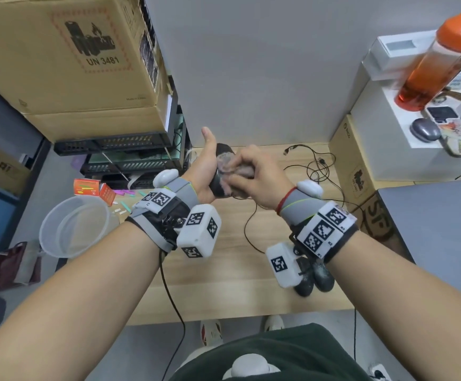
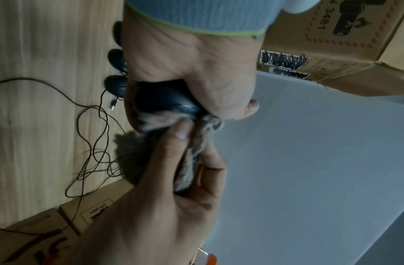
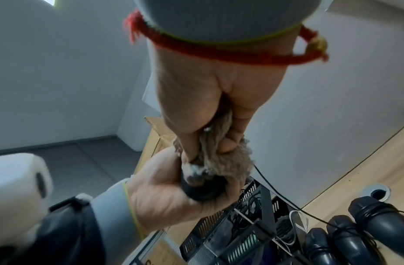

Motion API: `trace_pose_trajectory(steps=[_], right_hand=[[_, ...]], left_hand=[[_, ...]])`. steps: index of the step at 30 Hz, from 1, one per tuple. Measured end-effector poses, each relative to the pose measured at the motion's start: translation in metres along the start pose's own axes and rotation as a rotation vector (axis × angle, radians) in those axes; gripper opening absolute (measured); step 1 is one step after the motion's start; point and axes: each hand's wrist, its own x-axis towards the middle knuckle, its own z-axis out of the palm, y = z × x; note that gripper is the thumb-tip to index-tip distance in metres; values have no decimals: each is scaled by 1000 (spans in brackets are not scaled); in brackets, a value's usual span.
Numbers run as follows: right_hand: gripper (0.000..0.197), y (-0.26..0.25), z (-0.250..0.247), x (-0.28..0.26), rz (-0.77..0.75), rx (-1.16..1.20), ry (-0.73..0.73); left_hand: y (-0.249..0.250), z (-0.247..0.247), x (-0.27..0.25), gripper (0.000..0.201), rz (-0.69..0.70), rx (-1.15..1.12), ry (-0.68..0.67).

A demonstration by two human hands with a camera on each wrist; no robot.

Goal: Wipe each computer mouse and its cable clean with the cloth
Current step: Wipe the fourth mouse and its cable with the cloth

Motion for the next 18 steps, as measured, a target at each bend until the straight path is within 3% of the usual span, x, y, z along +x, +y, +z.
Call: trace_pose_trajectory(steps=[3,6,9,14,18], right_hand=[[16,4,-2,4,10,6,-68],[14,14,-12,23,156,-13,106],[19,15,-12,21,192,-31,140],[25,-2,7,-5,120,179,-78],[22,7,-5,17,230,302,108]], left_hand=[[-1,-2,1,98,6,51,-23],[-3,-2,4,89,23,62,16],[-2,-4,9,87,44,62,50],[3,-20,18,93,14,49,108],[2,-15,13,84,43,122,62]])
